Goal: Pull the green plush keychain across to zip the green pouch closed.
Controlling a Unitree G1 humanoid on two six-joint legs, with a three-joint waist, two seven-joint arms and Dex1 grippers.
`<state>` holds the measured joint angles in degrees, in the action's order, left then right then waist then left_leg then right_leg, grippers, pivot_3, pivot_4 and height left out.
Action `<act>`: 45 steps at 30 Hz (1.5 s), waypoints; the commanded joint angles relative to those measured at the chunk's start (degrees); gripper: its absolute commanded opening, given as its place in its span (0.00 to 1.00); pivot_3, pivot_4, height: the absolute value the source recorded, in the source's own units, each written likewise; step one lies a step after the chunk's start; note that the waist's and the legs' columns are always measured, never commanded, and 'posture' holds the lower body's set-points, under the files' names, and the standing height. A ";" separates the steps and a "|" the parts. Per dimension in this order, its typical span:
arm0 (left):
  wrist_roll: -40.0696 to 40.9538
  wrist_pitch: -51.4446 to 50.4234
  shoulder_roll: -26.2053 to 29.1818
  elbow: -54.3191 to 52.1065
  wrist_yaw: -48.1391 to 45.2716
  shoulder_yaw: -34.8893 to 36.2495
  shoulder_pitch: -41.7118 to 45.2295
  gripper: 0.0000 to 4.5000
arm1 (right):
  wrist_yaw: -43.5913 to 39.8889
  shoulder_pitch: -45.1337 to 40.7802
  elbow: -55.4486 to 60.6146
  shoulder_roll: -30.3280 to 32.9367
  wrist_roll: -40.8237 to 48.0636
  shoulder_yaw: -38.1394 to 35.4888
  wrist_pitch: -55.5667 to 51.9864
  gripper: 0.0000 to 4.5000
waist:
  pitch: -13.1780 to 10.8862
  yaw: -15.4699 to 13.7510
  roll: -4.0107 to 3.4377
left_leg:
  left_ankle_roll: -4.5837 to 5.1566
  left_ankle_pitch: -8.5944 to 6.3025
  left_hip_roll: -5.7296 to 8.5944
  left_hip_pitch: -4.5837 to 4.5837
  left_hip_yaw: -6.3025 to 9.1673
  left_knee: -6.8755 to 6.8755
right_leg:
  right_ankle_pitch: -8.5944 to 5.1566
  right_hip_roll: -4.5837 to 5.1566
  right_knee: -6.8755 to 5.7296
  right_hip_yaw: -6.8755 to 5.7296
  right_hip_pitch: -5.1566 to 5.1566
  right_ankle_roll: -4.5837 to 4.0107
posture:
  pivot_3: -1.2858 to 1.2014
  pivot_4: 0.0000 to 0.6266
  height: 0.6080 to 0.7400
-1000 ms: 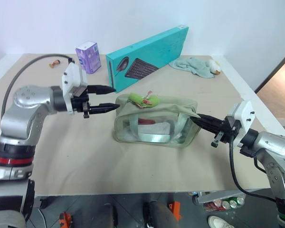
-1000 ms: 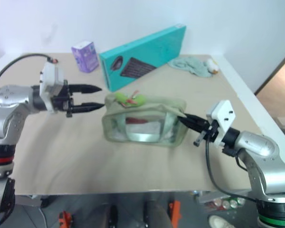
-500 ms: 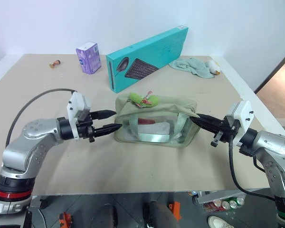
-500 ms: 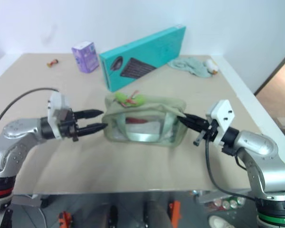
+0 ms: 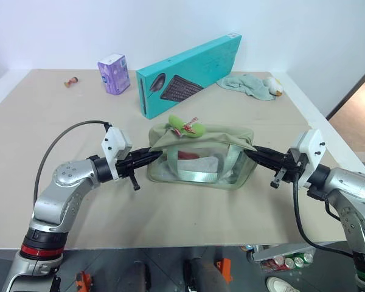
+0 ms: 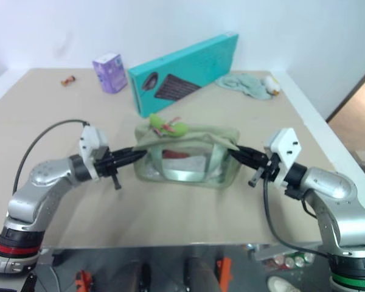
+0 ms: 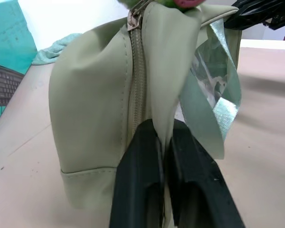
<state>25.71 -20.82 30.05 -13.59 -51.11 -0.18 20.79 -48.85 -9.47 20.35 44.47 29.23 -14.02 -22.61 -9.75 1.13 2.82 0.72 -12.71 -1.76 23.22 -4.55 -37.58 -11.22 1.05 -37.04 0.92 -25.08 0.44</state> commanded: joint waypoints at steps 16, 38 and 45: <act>-1.48 2.59 -0.19 1.39 -1.72 -2.04 1.24 0.00 | -0.51 -15.47 5.42 14.16 7.75 -5.71 -11.11 0.97 | 0.00 0.03 -0.07 | 0.10 0.08 0.06 -0.06 0.01 -0.01 | 0.08 0.02 0.01 -0.11 0.00 0.00 | 0.52 0.24 1.00; -2.06 2.03 -2.32 1.25 -0.88 -3.79 2.12 0.00 | -2.55 -31.30 -5.12 -6.63 -2.42 17.65 -3.26 0.92 | 0.05 -1.39 0.00 | 0.28 -0.02 0.18 0.28 0.05 -0.06 | 0.11 0.22 0.12 -0.17 -0.12 0.25 | 0.52 0.24 1.00; -2.61 2.21 -2.23 1.88 -0.82 -3.73 2.22 0.00 | -3.07 -31.43 -5.76 -7.65 -3.01 17.96 -3.60 0.40 | 0.05 -1.40 0.00 | 0.28 -0.01 0.18 0.24 -0.03 -0.06 | 0.09 0.23 0.11 -0.16 -0.11 0.18 | 0.52 0.24 1.00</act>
<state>23.54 -18.61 27.94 -11.69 -51.73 -2.71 22.72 -51.75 -39.30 14.17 37.04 26.49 4.63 -26.48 -9.71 -0.26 2.82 0.99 -12.72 -1.58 23.46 -4.58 -37.64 -11.13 1.29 -36.93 0.76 -25.19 0.63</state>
